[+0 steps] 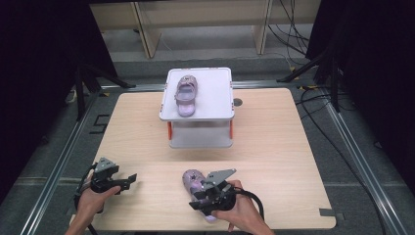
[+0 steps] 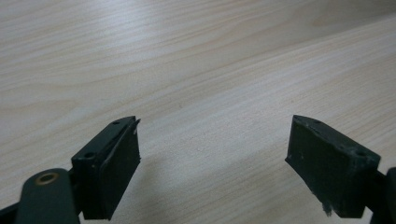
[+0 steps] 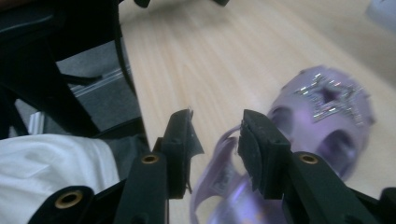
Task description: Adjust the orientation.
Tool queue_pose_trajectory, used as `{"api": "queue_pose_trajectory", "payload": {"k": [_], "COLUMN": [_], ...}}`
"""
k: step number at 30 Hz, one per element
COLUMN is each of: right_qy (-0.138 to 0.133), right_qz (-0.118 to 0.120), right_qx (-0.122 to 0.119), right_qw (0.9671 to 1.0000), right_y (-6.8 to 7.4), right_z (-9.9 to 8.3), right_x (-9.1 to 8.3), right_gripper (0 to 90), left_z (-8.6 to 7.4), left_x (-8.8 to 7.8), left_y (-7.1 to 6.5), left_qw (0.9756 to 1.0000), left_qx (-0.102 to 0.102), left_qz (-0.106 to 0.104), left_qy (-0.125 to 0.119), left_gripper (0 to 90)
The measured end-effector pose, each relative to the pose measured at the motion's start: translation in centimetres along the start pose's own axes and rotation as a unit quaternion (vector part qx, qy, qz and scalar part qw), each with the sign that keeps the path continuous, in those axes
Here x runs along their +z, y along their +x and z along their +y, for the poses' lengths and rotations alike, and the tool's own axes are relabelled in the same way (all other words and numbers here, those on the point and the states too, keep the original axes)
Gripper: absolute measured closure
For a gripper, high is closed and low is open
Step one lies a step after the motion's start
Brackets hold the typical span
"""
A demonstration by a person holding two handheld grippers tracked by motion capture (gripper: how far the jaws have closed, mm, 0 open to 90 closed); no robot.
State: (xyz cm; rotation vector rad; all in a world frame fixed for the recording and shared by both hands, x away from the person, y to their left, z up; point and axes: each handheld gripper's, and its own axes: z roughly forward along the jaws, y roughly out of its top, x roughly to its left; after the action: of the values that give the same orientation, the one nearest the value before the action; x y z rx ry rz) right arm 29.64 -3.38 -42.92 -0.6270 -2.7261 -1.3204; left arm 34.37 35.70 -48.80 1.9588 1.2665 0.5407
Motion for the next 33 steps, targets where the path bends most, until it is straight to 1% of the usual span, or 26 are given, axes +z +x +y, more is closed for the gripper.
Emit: {"api": "queue_pose_trajectory", "payload": {"k": [1, 3, 4, 5, 7, 8, 10, 11, 12, 14, 15, 16, 17, 18, 19, 20, 21, 22, 24, 26, 28, 29, 30, 31, 32, 33], "right_qy": [-0.005, -0.007, -0.009, -0.006, -0.006, -0.006, 0.000, 0.003, 0.006, 0.009, 0.013, 0.018, 0.020, 0.027, 0.029, 0.031, 0.035, 0.038, 0.034, 0.041, 0.043, 0.042, 0.046, 0.043, 0.043, 0.050], "right_qz": [-0.007, -0.025, -0.030, -0.032, -0.042, -0.044, -0.055, -0.058, -0.058, -0.062, -0.064, -0.067, -0.072, -0.074, -0.076, -0.079, -0.081, -0.078, -0.083, -0.079, -0.080, -0.080, -0.082, -0.086, -0.085, -0.085], "right_qx": [-0.004, -0.011, -0.017, -0.006, -0.005, -0.004, -0.004, -0.004, -0.004, -0.007, -0.008, -0.011, -0.016, -0.019, -0.017, -0.026, -0.024, -0.027, -0.028, -0.033, -0.033, -0.031, -0.033, -0.035, -0.041, -0.037], "right_qw": [1.0000, 0.9996, 0.9994, 0.9995, 0.9991, 0.9990, 0.9985, 0.9983, 0.9983, 0.9980, 0.9978, 0.9975, 0.9970, 0.9967, 0.9966, 0.9960, 0.9958, 0.9959, 0.9956, 0.9955, 0.9953, 0.9954, 0.9950, 0.9947, 0.9946, 0.9944], "right_y": [0.0, -0.3, -0.5, -0.7, -1.2, -1.5, -2.0, -2.1, -2.3, -2.6, -2.7, -2.8, -2.9, -2.9, -2.9, -2.9, -2.9, -2.9, -2.8, -2.9, -2.9, -2.9, -2.9, -2.9, -2.9, -2.8], "right_z": [0.1, 0.3, 0.3, 0.2, 0.1, 0.0, -0.2, -0.3, -0.4, -0.5, -0.6, -0.7, -0.7, -0.8, -0.8, -0.9, -0.9, -0.9, -0.9, -0.9, -0.9, -0.9, -0.9, -1.0, -0.9, -0.9], "right_x": [-0.2, -0.8, -1.0, -1.2, -1.4, -1.5, -1.6, -1.5, -1.5, -1.4, -1.3, -1.2, -1.2, -1.1, -1.0, -0.9, -0.9, -0.8, -0.5, -0.4, -0.2, 0.0, 0.1, 0.3, 0.5, 0.5], "right_gripper": [62.6, 61.6, 61.2, 60.6, 59.5, 58.2, 55.4, 53.8, 52.4, 49.8, 48.5, 48.1, 47.3, 45.9, 45.0, 44.0, 43.1, 42.2, 41.5, 41.1, 40.9, 40.8, 40.9, 40.9, 40.9, 41.1], "left_z": [0.0, -0.1, 0.0, 0.0, -0.1, -0.1, 0.0, 0.0, 0.0, 0.0, 0.0, 0.0, 0.0, 0.0, 0.0, 0.0, 0.0, 0.1, 0.0, 0.1, 0.1, 0.1, 0.2, 0.1, 0.1, 0.1], "left_x": [0.0, 0.0, -0.1, -0.1, 0.0, 0.0, 0.0, 0.0, 0.0, 0.1, 0.1, 0.2, 0.1, -0.1, 0.0, 0.1, 0.2, 0.2, 0.2, 0.2, 0.2, 0.2, 0.3, 0.2, 0.2, 0.2], "left_y": [-0.1, -0.1, -0.2, -0.1, -0.1, -0.1, 0.0, -0.1, 0.0, -0.1, 0.1, 0.1, 0.0, 0.1, 0.0, 0.1, 0.2, 0.2, 0.0, 0.1, 0.0, 0.1, 0.2, 0.0, 0.0, -0.1], "left_qw": [1.0000, 1.0000, 1.0000, 1.0000, 1.0000, 0.9999, 1.0000, 0.9999, 1.0000, 0.9999, 0.9999, 1.0000, 0.9999, 0.9998, 0.9999, 0.9999, 1.0000, 1.0000, 0.9998, 0.9999, 0.9999, 0.9999, 1.0000, 0.9998, 0.9998, 0.9999], "left_qx": [-0.006, -0.006, -0.008, -0.006, -0.005, -0.010, -0.006, -0.010, -0.007, -0.012, -0.003, -0.001, -0.012, -0.005, -0.012, -0.010, -0.003, -0.001, -0.018, -0.013, -0.016, -0.013, -0.002, -0.017, -0.012, -0.011], "left_qz": [0.002, 0.000, 0.002, 0.001, -0.002, 0.000, -0.001, 0.001, 0.000, 0.000, 0.006, 0.003, 0.001, 0.004, 0.003, 0.006, 0.003, 0.003, 0.003, 0.001, 0.003, 0.003, 0.000, 0.003, 0.008, -0.001], "left_qy": [0.004, 0.001, 0.005, 0.005, 0.002, 0.003, 0.006, 0.006, 0.006, 0.003, 0.009, 0.005, 0.004, 0.017, 0.010, 0.009, 0.009, 0.007, 0.005, 0.005, 0.005, 0.004, 0.001, 0.006, 0.010, 0.004], "left_gripper": [16.5, 16.6, 16.5, 16.6, 16.6, 16.6, 16.6, 16.5, 16.6, 16.5, 16.5, 16.6, 16.5, 16.6, 16.5, 16.6, 16.5, 16.6, 16.5, 16.6, 16.5, 16.6, 16.5, 16.5, 16.6, 16.5]}}
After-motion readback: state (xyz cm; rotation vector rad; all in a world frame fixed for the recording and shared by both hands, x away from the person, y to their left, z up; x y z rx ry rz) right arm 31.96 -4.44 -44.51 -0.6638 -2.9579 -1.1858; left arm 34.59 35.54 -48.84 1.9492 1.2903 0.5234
